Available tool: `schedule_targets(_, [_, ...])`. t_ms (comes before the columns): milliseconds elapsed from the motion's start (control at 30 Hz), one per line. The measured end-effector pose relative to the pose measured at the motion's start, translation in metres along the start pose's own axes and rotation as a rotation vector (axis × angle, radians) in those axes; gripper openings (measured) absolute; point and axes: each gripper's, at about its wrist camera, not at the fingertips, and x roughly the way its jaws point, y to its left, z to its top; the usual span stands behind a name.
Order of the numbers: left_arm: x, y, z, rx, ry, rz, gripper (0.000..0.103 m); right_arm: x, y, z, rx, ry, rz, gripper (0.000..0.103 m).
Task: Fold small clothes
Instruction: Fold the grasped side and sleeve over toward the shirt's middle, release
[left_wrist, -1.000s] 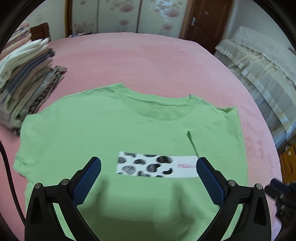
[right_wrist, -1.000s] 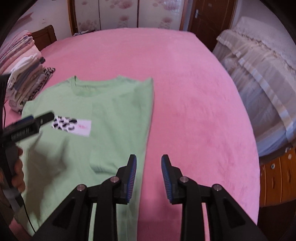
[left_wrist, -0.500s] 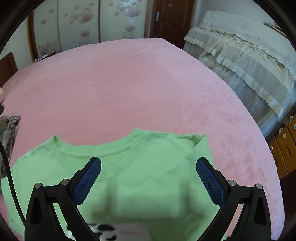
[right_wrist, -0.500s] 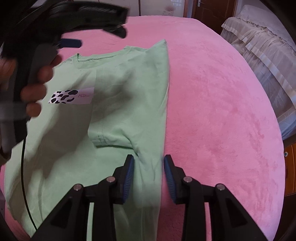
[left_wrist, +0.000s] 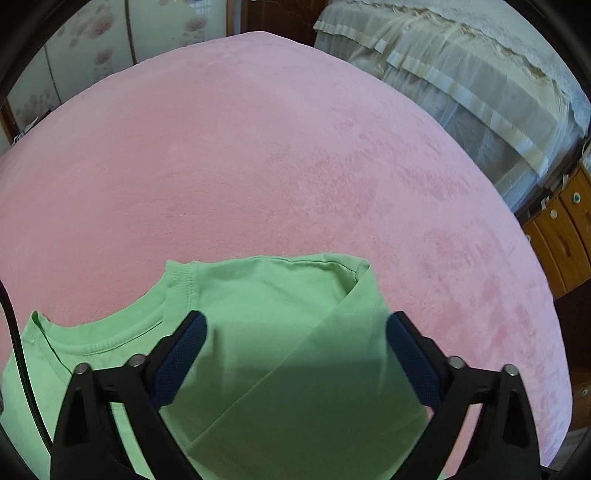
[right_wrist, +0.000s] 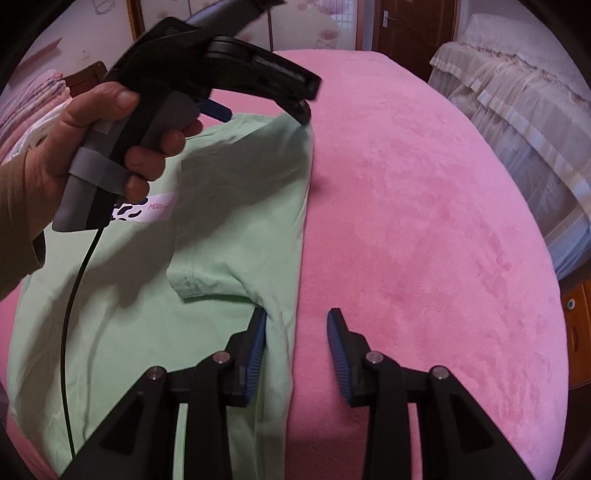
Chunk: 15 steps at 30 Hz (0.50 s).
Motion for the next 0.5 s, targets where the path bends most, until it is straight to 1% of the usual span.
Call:
schedule_targets(33, [0.001,-0.001,0.001,0.002,0.009,-0.010,0.081,0.001,0.003,0.001,-0.006,-0.003,-0.005,0.034])
schedule_targets(100, [0.008,-0.002,0.003,-0.006,0.028,-0.046,0.054,0.005,0.005,0.001,-0.010,-0.004,-0.020,0.034])
schedule_targets(133, [0.012,-0.003,0.004,-0.012,0.040,-0.063,0.050,0.006,0.005,0.001,-0.002,-0.008,-0.024,0.033])
schedule_targets(167, [0.015,-0.006,0.005,-0.016,0.046,-0.071,0.045,0.006,0.003,-0.002,0.007,-0.012,-0.022,0.025])
schedule_targets(233, [0.019,-0.013,0.008,0.004,0.034,-0.054,0.043,0.006,-0.001,-0.005,0.035,-0.014,-0.016,0.011])
schedule_targets(367, [0.023,-0.024,0.006,0.073,0.015,-0.008,0.043,0.002,-0.012,-0.012,0.100,-0.021,-0.026,0.009])
schedule_targets(500, [0.028,-0.025,0.006,0.083,0.011,0.007,0.045,0.003,-0.019,-0.019,0.148,-0.006,-0.014,0.009])
